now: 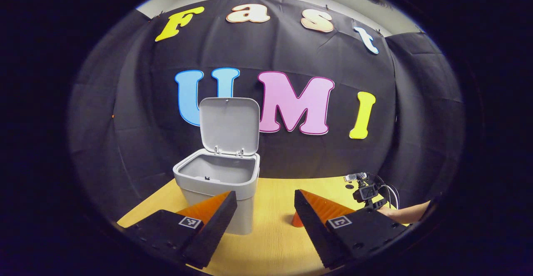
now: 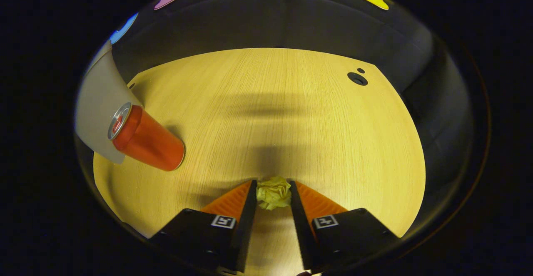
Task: Press the lid of the desktop garbage bin to open it, pick up the crumpled paper on the desktop and throw it into the bin, then pick up the pop can on the desktop and drop it into the bin, and finally close the garbage bin lid.
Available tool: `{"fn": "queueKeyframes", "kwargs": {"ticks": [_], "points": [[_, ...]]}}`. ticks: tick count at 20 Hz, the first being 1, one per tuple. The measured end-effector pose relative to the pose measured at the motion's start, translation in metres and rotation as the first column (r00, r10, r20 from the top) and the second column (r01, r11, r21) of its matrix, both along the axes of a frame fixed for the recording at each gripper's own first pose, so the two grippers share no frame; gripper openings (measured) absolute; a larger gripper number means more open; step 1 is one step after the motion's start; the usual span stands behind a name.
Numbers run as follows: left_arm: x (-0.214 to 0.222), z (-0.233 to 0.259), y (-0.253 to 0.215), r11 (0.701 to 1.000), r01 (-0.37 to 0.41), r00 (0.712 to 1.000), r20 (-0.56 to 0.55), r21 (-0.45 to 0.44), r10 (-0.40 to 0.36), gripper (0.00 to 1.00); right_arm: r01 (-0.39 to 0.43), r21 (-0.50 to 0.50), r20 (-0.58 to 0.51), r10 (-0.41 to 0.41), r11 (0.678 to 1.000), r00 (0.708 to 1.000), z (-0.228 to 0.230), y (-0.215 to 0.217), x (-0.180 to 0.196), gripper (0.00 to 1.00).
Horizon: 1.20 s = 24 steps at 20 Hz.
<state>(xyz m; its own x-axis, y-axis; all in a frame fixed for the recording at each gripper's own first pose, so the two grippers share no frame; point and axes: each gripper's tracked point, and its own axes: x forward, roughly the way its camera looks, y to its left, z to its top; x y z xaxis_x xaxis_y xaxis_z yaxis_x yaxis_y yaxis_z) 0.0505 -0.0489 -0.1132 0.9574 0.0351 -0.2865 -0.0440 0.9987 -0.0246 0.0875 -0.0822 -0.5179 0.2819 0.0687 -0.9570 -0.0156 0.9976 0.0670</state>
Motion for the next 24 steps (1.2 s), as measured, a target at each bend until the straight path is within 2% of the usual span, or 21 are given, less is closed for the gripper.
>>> {"fn": "queueKeyframes", "kwargs": {"ticks": [1, 4, 6, 9, 13, 16, 19, 21, 24], "points": [[0.000, -0.001, -0.003, 1.000, 0.006, 1.000, 0.000, 0.004, -0.006, 0.94, -0.009, -0.005, -0.004, 0.009, 1.000, 1.000, 0.000, -0.001, -0.002, 0.49], [-0.001, 0.004, -0.008, 1.000, 0.022, 1.000, 0.007, 0.007, -0.022, 0.94, -0.039, -0.029, 0.013, 0.039, 0.999, 0.999, 0.011, -0.006, -0.004, 0.49], [-0.003, 0.007, -0.006, 0.999, 0.025, 1.000, 0.012, 0.020, -0.025, 0.94, -0.046, -0.014, 0.055, 0.047, 0.999, 0.997, 0.035, -0.004, 0.001, 0.49], [-0.007, 0.014, 0.005, 1.000, 0.023, 0.999, 0.026, 0.017, -0.023, 0.94, -0.082, -0.039, 0.165, 0.087, 0.996, 0.982, 0.091, -0.014, 0.018, 0.48], [-0.008, 0.019, 0.021, 1.000, 0.000, 0.999, 0.038, -0.031, 0.001, 0.94, -0.048, 0.085, 0.312, 0.019, 0.995, 0.950, 0.174, 0.009, 0.048, 0.48], [-0.012, 0.025, 0.035, 0.998, -0.013, 0.999, 0.050, -0.057, 0.016, 0.94, -0.119, 0.133, 0.413, 0.054, 0.984, 0.909, 0.238, 0.045, 0.072, 0.48], [-0.021, 0.027, 0.055, 0.999, -0.017, 0.998, 0.063, -0.031, 0.019, 0.94, -0.161, 0.265, 0.460, 0.022, 0.951, 0.887, 0.294, 0.110, 0.096, 0.48], [-0.026, 0.028, 0.067, 1.000, -0.015, 0.998, 0.069, -0.014, 0.016, 0.94, -0.213, 0.281, 0.508, 0.044, 0.936, 0.860, 0.318, 0.146, 0.115, 0.48], [-0.035, 0.031, 0.083, 1.000, -0.008, 0.997, 0.076, -0.012, 0.009, 0.94, -0.292, 0.290, 0.549, 0.091, 0.911, 0.831, 0.343, 0.205, 0.124, 0.48]]}}
